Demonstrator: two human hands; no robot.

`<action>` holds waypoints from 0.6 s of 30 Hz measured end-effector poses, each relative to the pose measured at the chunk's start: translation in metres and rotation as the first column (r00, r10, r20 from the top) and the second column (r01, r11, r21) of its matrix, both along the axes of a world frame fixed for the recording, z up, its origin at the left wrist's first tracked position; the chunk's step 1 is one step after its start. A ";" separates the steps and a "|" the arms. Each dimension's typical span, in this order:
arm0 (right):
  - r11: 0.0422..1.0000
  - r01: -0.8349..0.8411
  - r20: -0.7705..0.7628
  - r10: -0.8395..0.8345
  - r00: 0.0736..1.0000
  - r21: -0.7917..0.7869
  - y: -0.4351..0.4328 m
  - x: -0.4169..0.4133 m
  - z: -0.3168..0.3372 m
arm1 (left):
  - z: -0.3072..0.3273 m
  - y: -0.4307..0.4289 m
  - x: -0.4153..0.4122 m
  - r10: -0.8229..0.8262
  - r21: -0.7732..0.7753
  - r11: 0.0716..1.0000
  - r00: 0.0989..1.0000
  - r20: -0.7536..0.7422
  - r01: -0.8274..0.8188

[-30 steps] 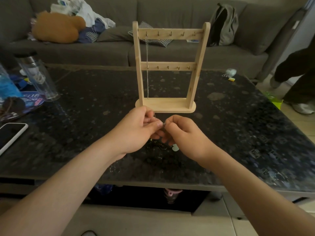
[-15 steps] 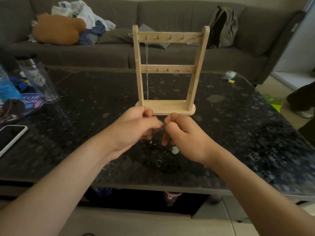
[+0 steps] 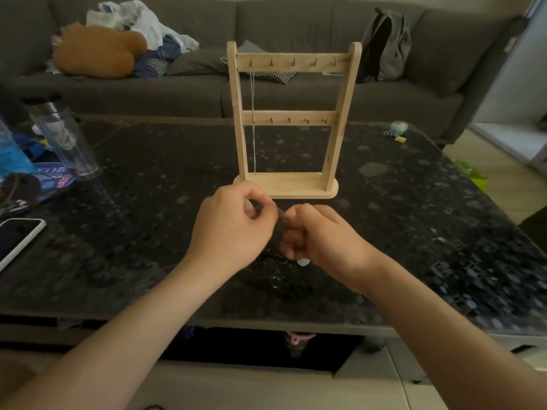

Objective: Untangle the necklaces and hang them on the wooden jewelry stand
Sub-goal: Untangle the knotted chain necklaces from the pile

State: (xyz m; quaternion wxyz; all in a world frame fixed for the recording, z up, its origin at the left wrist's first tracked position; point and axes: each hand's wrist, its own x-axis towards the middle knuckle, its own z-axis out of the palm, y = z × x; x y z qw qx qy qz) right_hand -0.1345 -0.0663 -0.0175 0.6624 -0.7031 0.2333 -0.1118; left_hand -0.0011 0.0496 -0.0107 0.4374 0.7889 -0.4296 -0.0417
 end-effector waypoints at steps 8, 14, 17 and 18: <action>0.966 0.215 0.089 -0.204 0.975 -0.141 0.008 0.003 0.004 | 0.000 -0.004 0.002 0.021 0.021 1.000 0.841 -0.541 -0.011; 0.964 0.266 0.035 -0.265 0.964 -0.021 0.011 0.007 -0.001 | 0.002 -0.002 0.003 -0.029 0.074 0.995 0.878 -0.478 0.073; 0.944 0.310 0.032 -0.309 0.951 -0.113 0.008 0.007 -0.002 | 0.000 -0.002 0.007 0.014 0.062 0.998 0.919 -0.393 0.011; 0.939 0.331 0.045 -0.328 0.944 -0.096 0.007 0.006 -0.002 | 0.000 -0.002 0.007 0.027 0.047 0.999 0.932 -0.362 -0.011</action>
